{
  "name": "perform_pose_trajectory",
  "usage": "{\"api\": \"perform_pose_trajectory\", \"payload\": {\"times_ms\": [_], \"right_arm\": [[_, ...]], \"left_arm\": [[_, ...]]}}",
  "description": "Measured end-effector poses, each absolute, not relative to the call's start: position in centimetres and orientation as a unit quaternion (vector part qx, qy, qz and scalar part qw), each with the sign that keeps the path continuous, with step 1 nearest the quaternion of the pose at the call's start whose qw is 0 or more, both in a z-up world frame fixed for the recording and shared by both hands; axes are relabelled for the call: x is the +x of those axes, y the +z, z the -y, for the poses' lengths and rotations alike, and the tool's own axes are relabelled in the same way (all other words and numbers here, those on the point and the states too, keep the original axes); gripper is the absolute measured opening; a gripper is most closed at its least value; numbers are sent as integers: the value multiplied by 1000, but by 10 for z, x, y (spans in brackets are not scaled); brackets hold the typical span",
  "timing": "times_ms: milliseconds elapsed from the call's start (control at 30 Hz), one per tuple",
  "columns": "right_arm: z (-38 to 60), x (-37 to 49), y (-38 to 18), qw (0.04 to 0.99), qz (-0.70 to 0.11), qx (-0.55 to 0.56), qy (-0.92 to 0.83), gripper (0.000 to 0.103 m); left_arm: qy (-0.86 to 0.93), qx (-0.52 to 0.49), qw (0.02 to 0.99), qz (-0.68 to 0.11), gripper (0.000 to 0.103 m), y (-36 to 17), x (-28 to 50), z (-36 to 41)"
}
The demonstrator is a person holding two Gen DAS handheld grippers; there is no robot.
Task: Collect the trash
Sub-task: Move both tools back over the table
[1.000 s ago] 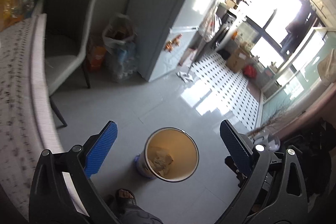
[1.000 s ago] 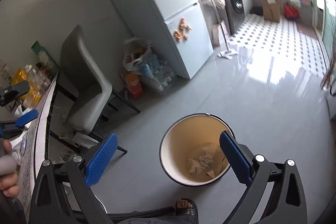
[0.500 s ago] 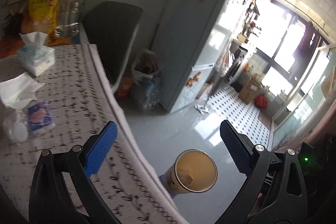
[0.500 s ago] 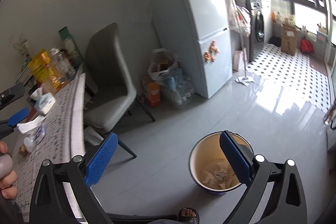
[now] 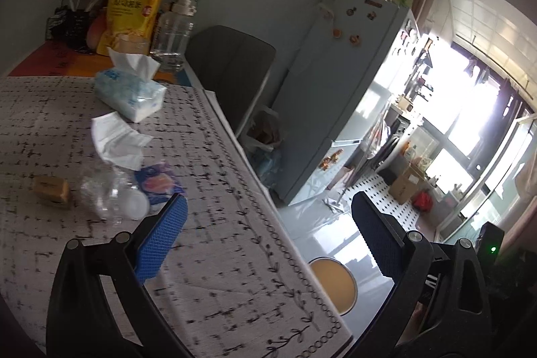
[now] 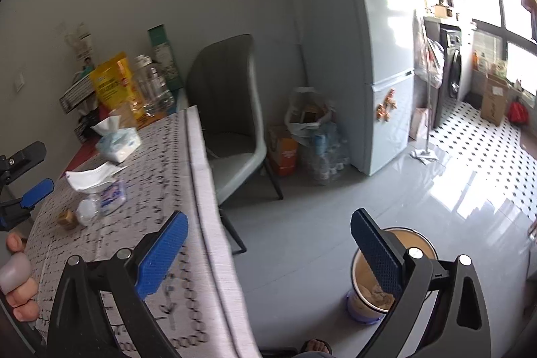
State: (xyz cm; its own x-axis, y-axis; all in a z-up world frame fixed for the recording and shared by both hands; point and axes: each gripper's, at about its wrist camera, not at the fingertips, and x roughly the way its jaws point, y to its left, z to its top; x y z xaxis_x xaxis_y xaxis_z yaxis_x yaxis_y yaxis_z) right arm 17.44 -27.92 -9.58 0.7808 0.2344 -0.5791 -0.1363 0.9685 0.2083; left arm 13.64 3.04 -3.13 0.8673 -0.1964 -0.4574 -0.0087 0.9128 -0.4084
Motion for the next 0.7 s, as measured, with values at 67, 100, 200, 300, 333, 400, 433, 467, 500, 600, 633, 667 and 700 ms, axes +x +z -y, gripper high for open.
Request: {"api": "perform_pose_trajectory", "payload": {"times_ms": [67,100,200,300,333,400,433,467,500,600,633,667,700], "right_arm": [[266,173,-91,941,-312,70,108,95],[260,172,-89,942,-309,68,113,95],[241,174,-84,941,-306,65,127,95],[224,174,-80,940,-305,56,139,95],[218,172,-80,940,-305,54,143,95],[205,169,-76,940,-301,54,153,95],[202,168,-75,940,-299,53,156,95],[194,167,-74,940,-298,52,161,95],[190,166,-73,939,-297,52,165,95],[175,164,-72,937,-297,50,178,95],[172,164,-72,936,-298,50,181,95],[168,164,-73,935,-299,49,185,95],[164,164,-74,933,-301,48,190,95]], "left_arm": [[-44,-208,945,-250,97,-34,131,-42],[-40,-214,944,-248,97,-35,127,-50],[-25,-235,941,-241,97,-40,116,-72],[-11,-253,938,-236,97,-45,105,-93],[-8,-257,937,-236,97,-47,102,-100],[2,-264,935,-237,97,-51,98,-115],[10,-268,933,-239,97,-53,96,-124],[13,-272,932,-239,97,-55,95,-130],[20,-279,930,-238,97,-58,92,-139],[38,-288,925,-244,96,-66,89,-158],[43,-291,923,-246,95,-68,88,-163],[47,-294,921,-251,92,-72,89,-167],[50,-296,919,-254,89,-74,89,-170]]}}
